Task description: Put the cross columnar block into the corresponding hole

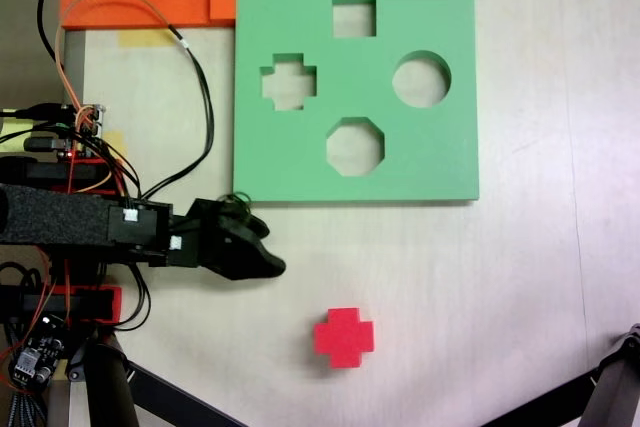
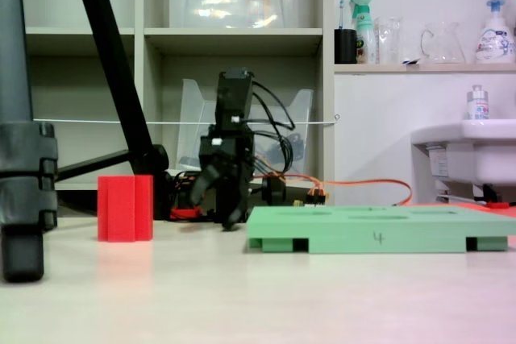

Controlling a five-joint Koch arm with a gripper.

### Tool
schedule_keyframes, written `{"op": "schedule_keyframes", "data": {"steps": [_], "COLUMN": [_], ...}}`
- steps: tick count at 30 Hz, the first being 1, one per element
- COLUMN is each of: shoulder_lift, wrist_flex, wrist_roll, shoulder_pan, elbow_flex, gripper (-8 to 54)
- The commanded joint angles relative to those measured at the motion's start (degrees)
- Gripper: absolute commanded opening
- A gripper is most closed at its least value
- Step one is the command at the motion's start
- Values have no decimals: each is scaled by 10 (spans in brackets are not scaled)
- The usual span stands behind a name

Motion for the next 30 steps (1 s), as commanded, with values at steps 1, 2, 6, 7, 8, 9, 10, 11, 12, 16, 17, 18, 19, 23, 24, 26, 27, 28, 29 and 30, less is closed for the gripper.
{"op": "schedule_keyframes", "data": {"steps": [1, 2, 6, 7, 8, 9, 10, 11, 12, 16, 17, 18, 19, 23, 24, 26, 27, 28, 29, 30], "shoulder_lift": [42, 42, 42, 41, 35, 28, 23, 18, 11, -42, -46, -47, -53, -95, -106, -150, -171, -191, -207, -229], "wrist_flex": [54, 117, 359, 426, 474, 515, 557, 576, 594, 616, 617, 617, 618, 635, 634, 635, 635, 635, 635, 635], "wrist_roll": [75, 101, 171, 186, 194, 196, 196, 196, 196, 140, 128, 128, 129, 146, 149, 149, 149, 149, 148, 146], "shoulder_pan": [23, 27, 22, 23, 23, 23, 24, 29, 40, 85, 90, 102, 104, 107, 107, 107, 105, 103, 99, 98], "elbow_flex": [-73, -120, -292, -350, -394, -434, -475, -501, -524, -577, -577, -577, -577, -601, -606, -635, -649, -662, -673, -689], "gripper": [286, 285, 268, 247, 241, 241, 240, 234, 234, 237, 258, 296, 351, 446, 481, 522, 523, 523, 523, 523]}}
